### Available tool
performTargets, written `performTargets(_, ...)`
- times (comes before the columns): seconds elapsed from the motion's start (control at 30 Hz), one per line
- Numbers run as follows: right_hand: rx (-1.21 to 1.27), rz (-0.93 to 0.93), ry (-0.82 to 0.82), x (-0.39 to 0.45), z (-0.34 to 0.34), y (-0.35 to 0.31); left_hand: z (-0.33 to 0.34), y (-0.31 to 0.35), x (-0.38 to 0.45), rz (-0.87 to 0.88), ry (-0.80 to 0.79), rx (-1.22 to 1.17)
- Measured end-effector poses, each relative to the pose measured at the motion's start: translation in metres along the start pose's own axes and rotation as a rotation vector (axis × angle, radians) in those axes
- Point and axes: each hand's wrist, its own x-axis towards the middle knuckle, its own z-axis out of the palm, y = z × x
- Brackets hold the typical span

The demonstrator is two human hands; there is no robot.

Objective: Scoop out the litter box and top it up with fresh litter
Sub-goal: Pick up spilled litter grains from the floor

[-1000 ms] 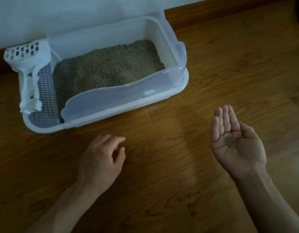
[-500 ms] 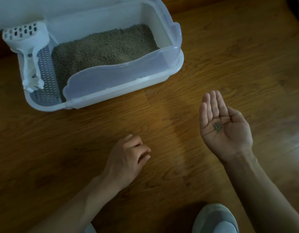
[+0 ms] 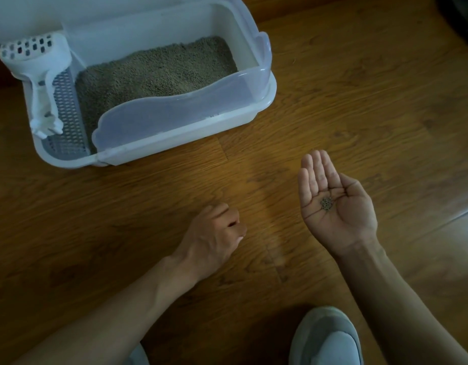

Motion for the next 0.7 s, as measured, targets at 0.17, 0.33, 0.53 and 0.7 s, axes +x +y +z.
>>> performTargets(0.17, -0.001, 0.001, -0.008, 0.000, 0.001, -0.001, 0.001, 0.002, 0.004, 0.033, -0.037, 0.110)
performTargets(0.33, -0.012, -0.005, -0.010, -0.002, 0.001, -0.003, -0.013, 0.003, -0.002, -0.217, 0.050, -0.127)
performTargets(0.53, -0.040, 0.011, -0.010, -0.002, 0.003, 0.002, -0.047, -0.007, 0.007, -0.339, 0.175, -0.240)
performTargets(0.7, -0.056, 0.042, -0.029, 0.000, 0.008, 0.009, -0.081, -0.009, 0.014, -0.353, 0.246, -0.270)
